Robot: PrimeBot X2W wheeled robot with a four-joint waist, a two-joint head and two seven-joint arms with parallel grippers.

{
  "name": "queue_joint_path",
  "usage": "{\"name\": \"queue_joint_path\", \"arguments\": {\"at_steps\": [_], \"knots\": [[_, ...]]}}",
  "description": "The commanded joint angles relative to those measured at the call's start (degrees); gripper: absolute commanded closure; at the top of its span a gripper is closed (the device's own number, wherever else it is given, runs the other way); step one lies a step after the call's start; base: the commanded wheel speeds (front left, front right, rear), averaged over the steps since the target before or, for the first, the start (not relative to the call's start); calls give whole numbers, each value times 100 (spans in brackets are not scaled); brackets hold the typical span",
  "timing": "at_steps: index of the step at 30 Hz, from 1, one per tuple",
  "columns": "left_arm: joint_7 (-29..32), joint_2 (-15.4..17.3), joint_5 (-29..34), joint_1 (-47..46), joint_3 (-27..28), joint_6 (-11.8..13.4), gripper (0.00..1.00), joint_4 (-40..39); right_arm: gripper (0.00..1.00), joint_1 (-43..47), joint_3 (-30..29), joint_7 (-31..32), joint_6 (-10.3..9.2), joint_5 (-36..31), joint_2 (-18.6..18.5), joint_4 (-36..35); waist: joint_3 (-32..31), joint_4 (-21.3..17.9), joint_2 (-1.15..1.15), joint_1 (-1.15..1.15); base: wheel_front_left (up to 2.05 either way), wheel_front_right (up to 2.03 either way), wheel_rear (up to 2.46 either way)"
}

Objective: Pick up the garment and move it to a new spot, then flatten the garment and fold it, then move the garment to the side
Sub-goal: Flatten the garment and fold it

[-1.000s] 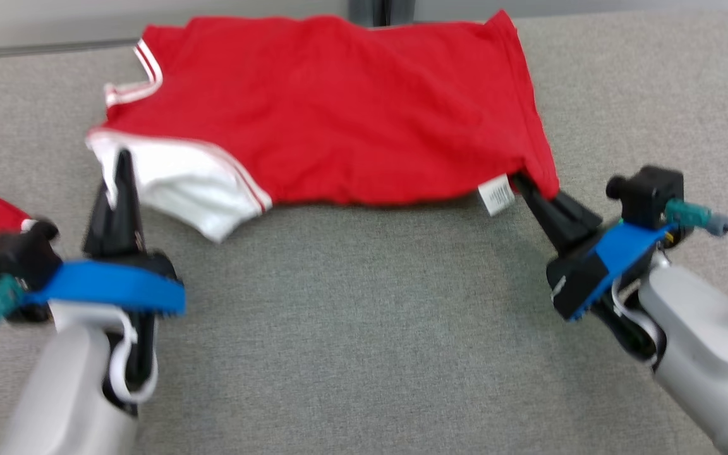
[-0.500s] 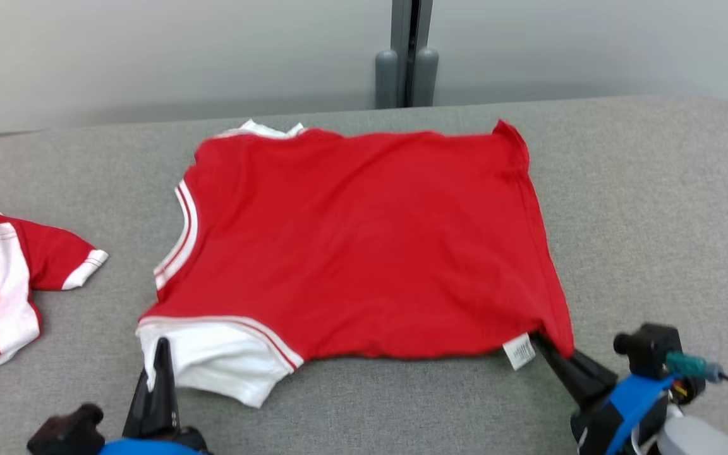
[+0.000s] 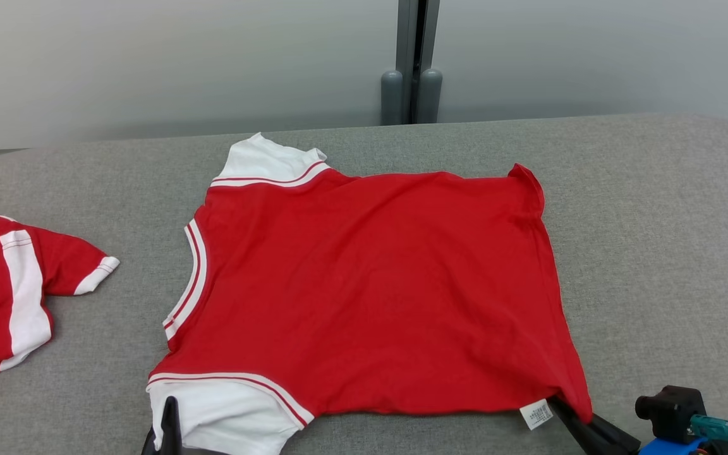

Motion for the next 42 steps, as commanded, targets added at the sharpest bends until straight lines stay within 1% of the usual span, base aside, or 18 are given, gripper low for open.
{"name": "queue_joint_path", "arguments": {"at_steps": [1, 4, 7, 14, 20, 25, 28, 34, 38, 40, 41, 42], "knots": [[5, 22, 2, -25, 7, 13, 100, -31, 100, 97, -32, 35, -1, -48, 40, -49, 5, 2, 0, 1, 0, 0, 0], [44, 61, 25, -173, -29, -41, 100, -23, 100, 151, -168, 204, -1, -133, 97, -203, 29, 16, 0, 1, 0, 0, 0], [92, 98, 39, -312, -75, -106, 100, 7, 100, 101, -203, 310, -1, -179, 77, -297, 52, 24, 0, 1, 0, 0, 0], [232, 190, 123, -929, -197, -302, 100, 225, 100, -342, -150, 485, -1, -171, 125, -340, 195, -29, 0, 1, 0, 0, 0], [284, 309, 119, -1415, -142, -449, 100, 535, 100, -727, -15, 541, -1, 34, 80, -132, 304, -97, 0, 1, 0, 0, 0], [327, 384, 122, -1841, -111, -558, 100, 852, 100, -1114, 158, 522, -1, 207, 155, 95, 392, -135, 0, 1, 0, 0, 0], [396, 426, 158, -2218, -148, -665, 100, 1151, 100, -1439, 329, 476, -1, 340, 200, 297, 479, -151, 0, 1, 0, 0, 0], [500, 445, 166, -2863, -235, -871, 100, 1711, 100, -1977, 596, 521, -1, 611, 246, 635, 652, -162, 0, 1, 0, 0, 0], [505, 376, 173, -3228, -298, -991, 100, 2132, 100, -2287, 746, 432, -1, 799, 282, 834, 755, -182, 0, 1, 0, 0, 0], [460, 362, 202, -3365, -320, -1045, 100, 2342, 36, -2409, 821, 362, -1, 864, 312, 940, 786, -199, 0, 1, 0, 0, 0], [423, 346, 198, -3422, -324, -1058, 100, 2438, 0, -2450, 857, 322, -1, 897, 317, 994, 794, -204, 0, 1, 0, 0, 0], [423, 346, 198, -3422, -324, -1058, 100, 2438, 0, -2450, 857, 322, -1, 897, 317, 994, 794, -204, 0, 1, 0, 0, 0]]}}
